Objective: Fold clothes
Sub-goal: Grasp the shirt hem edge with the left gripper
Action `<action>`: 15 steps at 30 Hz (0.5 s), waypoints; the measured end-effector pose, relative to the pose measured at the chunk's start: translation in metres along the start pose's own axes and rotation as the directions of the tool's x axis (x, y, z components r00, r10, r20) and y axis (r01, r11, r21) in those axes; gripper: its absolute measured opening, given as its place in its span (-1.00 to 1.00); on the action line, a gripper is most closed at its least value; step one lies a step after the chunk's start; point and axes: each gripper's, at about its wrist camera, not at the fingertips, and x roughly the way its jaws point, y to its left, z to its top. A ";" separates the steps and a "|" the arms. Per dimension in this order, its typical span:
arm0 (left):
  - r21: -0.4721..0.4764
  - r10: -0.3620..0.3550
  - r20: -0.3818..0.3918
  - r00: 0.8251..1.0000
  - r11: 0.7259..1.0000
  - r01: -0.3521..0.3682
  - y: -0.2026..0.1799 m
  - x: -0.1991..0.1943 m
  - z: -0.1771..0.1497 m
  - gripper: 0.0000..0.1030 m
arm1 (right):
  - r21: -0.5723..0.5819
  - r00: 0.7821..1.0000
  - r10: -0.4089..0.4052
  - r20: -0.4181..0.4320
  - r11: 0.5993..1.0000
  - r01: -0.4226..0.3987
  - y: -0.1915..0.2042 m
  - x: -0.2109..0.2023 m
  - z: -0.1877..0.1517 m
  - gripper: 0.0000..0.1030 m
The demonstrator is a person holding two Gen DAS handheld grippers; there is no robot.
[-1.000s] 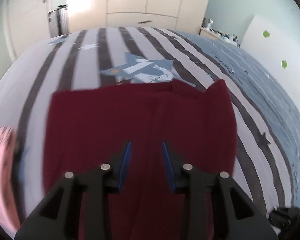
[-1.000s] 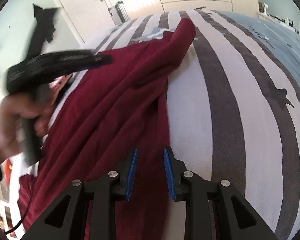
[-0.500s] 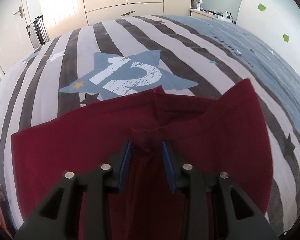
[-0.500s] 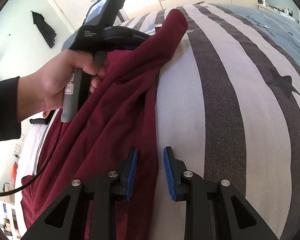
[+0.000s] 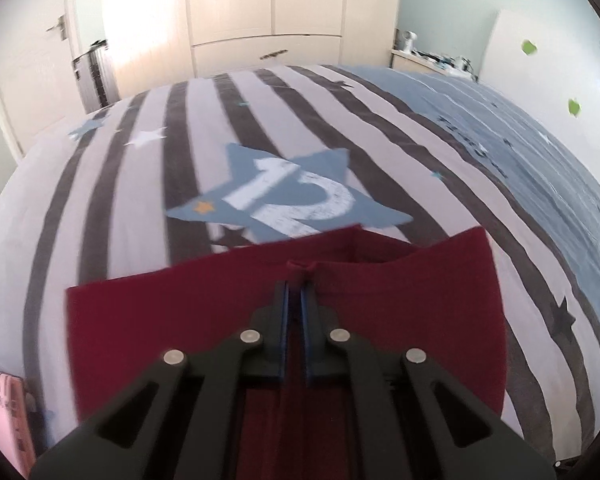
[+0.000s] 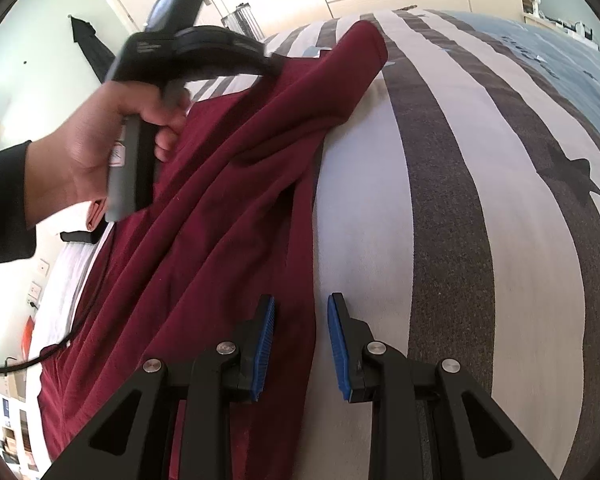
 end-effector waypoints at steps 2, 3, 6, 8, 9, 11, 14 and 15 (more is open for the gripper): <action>-0.057 0.010 0.003 1.000 0.998 -0.010 0.020 -0.005 0.005 -0.93 | 0.007 1.000 -0.002 0.000 1.000 0.002 0.000 0.000 0.000 -0.52; -0.078 0.017 0.005 1.000 0.997 -0.016 0.028 -0.008 0.007 -0.93 | 0.012 1.000 -0.003 -0.001 1.000 0.003 0.000 0.000 0.000 -0.52; -0.106 0.046 0.015 0.999 0.993 -0.044 0.056 -0.021 0.015 -0.93 | 0.023 1.000 -0.009 -0.008 1.000 0.009 0.001 -0.001 0.002 -0.52; -0.111 0.071 0.011 0.997 0.991 -0.070 0.073 -0.027 0.019 -0.93 | 0.022 1.000 -0.016 -0.015 1.000 0.016 0.002 0.000 0.004 -0.52; -0.116 0.086 0.008 0.996 0.990 -0.085 0.084 -0.030 0.022 -0.93 | 0.022 1.000 -0.019 -0.018 1.000 0.019 0.002 0.000 0.005 -0.53; -0.124 0.105 0.000 0.994 0.987 -0.105 0.100 -0.031 0.027 -0.93 | 0.024 0.999 -0.025 -0.023 0.999 0.025 0.003 0.000 0.008 -0.53; -0.133 0.145 -0.011 0.989 0.980 -0.145 0.123 -0.033 0.028 -0.93 | 0.026 0.999 -0.034 -0.031 0.999 0.035 0.004 0.000 0.010 -0.53; -0.146 0.154 -0.022 0.988 0.977 -0.155 0.133 -0.032 0.028 -0.93 | 0.027 0.999 -0.037 -0.034 0.999 0.038 0.004 0.001 0.011 -0.53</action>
